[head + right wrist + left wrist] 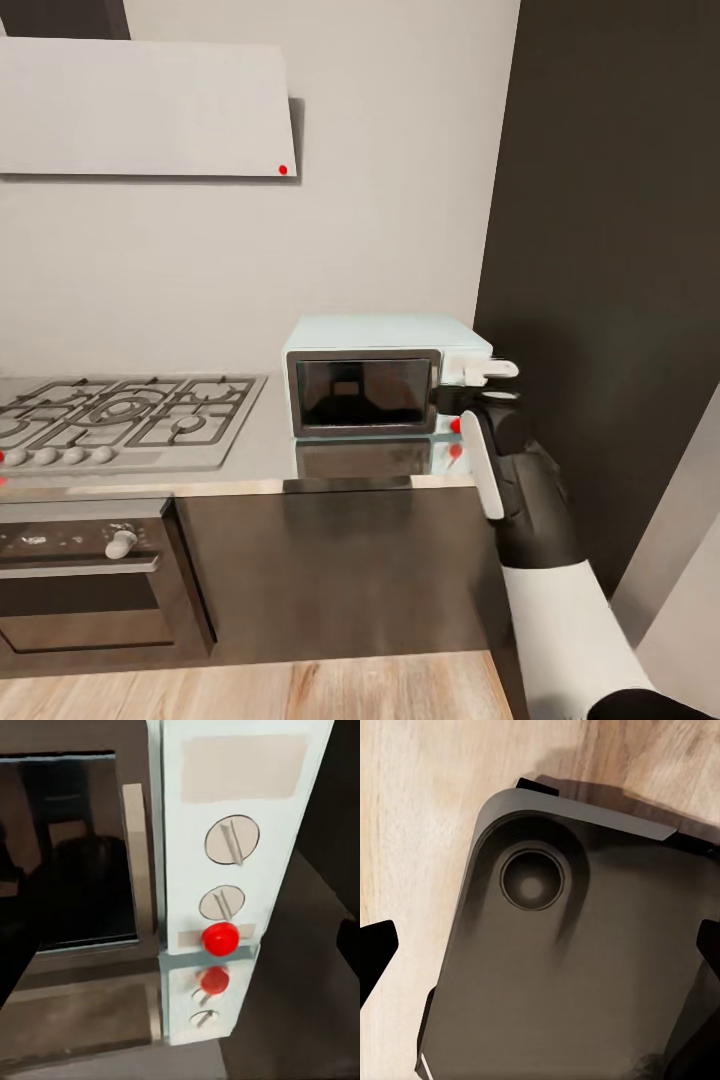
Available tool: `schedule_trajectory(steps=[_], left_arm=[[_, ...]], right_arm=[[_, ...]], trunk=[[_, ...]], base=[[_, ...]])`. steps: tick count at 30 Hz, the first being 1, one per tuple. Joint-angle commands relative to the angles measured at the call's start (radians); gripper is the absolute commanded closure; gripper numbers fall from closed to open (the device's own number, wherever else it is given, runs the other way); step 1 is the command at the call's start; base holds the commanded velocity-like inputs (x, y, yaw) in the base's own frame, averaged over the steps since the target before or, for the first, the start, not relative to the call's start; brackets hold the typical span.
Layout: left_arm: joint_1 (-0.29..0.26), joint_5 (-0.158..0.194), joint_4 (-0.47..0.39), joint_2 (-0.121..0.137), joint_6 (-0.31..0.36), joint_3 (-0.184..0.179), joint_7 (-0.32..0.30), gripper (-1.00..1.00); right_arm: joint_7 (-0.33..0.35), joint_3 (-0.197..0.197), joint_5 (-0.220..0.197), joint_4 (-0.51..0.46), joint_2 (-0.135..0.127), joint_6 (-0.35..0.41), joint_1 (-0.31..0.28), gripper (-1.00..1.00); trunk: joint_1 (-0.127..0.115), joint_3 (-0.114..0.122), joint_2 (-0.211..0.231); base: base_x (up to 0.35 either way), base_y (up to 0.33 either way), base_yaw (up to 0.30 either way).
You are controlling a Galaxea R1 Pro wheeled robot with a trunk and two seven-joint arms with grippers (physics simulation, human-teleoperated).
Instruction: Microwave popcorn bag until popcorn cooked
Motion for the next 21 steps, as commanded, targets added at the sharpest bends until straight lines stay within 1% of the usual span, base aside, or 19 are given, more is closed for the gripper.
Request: schedule_trajectory(steps=[1, 2, 3, 4, 5, 6, 7, 9, 13, 14, 16, 17, 18, 21], left_arm=[[0.000, 0.003, -0.001, 0.000, -0.002, 0.000, 0.001, -1.00], [0.000, 0.003, -0.001, 0.000, -0.002, 0.000, 0.001, -1.00], [0.000, 0.003, -0.001, 0.000, -0.002, 0.000, 0.001, -1.00], [0.000, 0.003, -0.001, 0.000, -0.002, 0.000, 0.001, -1.00], [0.000, 0.003, -0.001, 0.000, -0.002, 0.000, 0.001, -1.00], [0.000, 0.003, -0.001, 0.000, -0.002, 0.000, 0.001, -1.00], [0.000, 0.003, -0.001, 0.000, -0.002, 0.000, 0.001, -1.00], [0.000, 0.003, -0.001, 0.000, -0.002, 0.000, 0.001, -1.00], [0.000, 0.003, -0.001, 0.000, -0.002, 0.000, 0.001, -1.00], [0.000, 0.003, -0.001, 0.000, -0.002, 0.000, 0.001, -1.00], [0.000, 0.002, -0.001, 0.000, -0.002, 0.000, 0.001, -1.00], [0.000, 0.002, -0.001, 0.000, -0.002, 0.000, 0.001, -1.00], [0.000, 0.002, -0.001, 0.000, -0.002, 0.000, 0.001, -1.00], [0.000, 0.001, -0.001, 0.000, -0.002, 0.000, 0.001, -1.00]], right_arm=[[-0.011, 0.001, -0.007, 0.040, 0.000, -0.048, -0.001, -1.00], [-0.011, 0.002, -0.006, 0.118, 0.000, -0.138, 0.001, -1.00], [-0.011, 0.006, -0.005, 0.164, 0.000, -0.175, 0.006, -1.00], [-0.010, 0.028, -0.005, 0.203, 0.000, -0.211, 0.009, -1.00], [-0.012, 0.064, -0.004, 0.228, -0.001, -0.247, 0.011, -1.00], [-0.016, 0.129, -0.002, 0.248, -0.003, -0.301, 0.012, -1.00], [-0.016, 0.144, -0.003, 0.252, -0.003, -0.312, 0.012, -1.00], [-0.014, 0.155, -0.007, 0.258, -0.003, -0.320, 0.012, -1.00], [-0.012, 0.160, -0.009, 0.278, -0.004, -0.324, 0.012, -1.00], [-0.010, 0.159, -0.011, 0.317, -0.009, -0.327, 0.012, -1.00], [-0.009, 0.159, -0.013, 0.339, -0.014, -0.348, 0.012, -1.00], [-0.008, 0.159, -0.017, 0.349, -0.022, -0.377, 0.012, -1.00], [-0.005, 0.159, -0.016, 0.363, -0.033, -0.397, 0.007, -1.00], [0.008, 0.159, -0.013, 0.384, -0.055, -0.451, 0.002, -1.00]], trunk=[[0.000, -0.001, -0.001], [0.000, -0.001, -0.001], [0.000, -0.001, -0.001], [0.000, -0.001, -0.001], [0.000, -0.001, -0.001], [0.000, -0.001, -0.001], [0.000, -0.001, -0.001], [0.000, -0.001, -0.001], [0.000, -0.001, -0.001], [0.000, -0.001, -0.001], [0.000, -0.001, -0.001], [0.000, -0.001, -0.001], [0.000, -0.001, -0.001], [0.000, -0.001, -0.001]], base=[[0.000, 0.000, 0.000], [0.000, 0.000, 0.000], [0.000, 0.000, 0.000], [0.000, 0.000, 0.000], [0.000, 0.000, 0.000], [0.000, 0.000, 0.000], [0.000, 0.000, 0.000], [0.000, 0.000, 0.000], [0.000, 0.000, 0.000], [0.000, 0.000, 0.000], [0.000, 0.000, 0.000], [0.000, 0.000, 0.000], [0.000, 0.000, 0.000], [0.000, 0.000, 0.000]])
